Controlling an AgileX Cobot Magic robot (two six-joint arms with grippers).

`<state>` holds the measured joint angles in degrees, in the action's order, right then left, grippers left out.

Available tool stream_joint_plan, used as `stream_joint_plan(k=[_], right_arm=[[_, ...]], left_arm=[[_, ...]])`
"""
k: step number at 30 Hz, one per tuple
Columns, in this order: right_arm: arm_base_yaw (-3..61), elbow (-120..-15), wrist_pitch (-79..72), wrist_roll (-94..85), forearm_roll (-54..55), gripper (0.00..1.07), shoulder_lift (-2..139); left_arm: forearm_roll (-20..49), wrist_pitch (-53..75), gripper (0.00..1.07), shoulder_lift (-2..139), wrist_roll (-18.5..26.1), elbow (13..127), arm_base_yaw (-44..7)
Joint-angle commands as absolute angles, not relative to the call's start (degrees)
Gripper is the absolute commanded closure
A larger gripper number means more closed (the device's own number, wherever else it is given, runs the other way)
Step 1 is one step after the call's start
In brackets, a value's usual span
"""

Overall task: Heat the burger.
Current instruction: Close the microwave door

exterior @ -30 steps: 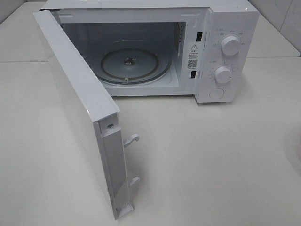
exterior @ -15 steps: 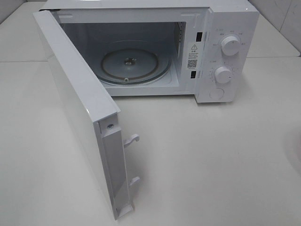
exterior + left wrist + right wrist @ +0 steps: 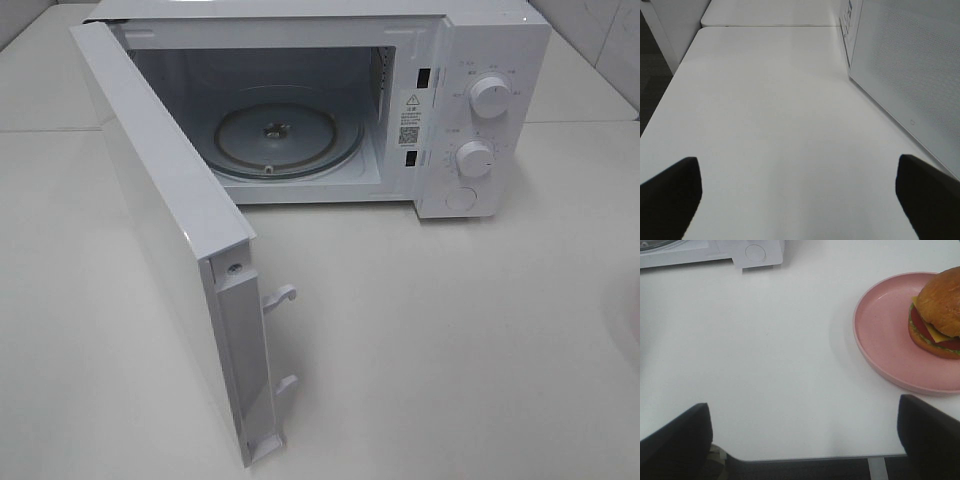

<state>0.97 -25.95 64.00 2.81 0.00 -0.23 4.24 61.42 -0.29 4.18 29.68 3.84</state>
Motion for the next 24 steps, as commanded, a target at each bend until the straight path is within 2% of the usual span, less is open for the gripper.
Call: stream_joint_plan(k=[1, 24], right_arm=[[1.1, -25.8, 63.2, 2.1, 0.3, 0.10, -2.1], [0.2, -25.8, 63.2, 2.1, 1.0, 0.10, -2.1]], left_arm=[[4.1, 61.3, 0.06, -0.6, 3.9, 29.6, 4.0], [4.1, 61.3, 0.06, -0.6, 3.9, 29.6, 3.9]])
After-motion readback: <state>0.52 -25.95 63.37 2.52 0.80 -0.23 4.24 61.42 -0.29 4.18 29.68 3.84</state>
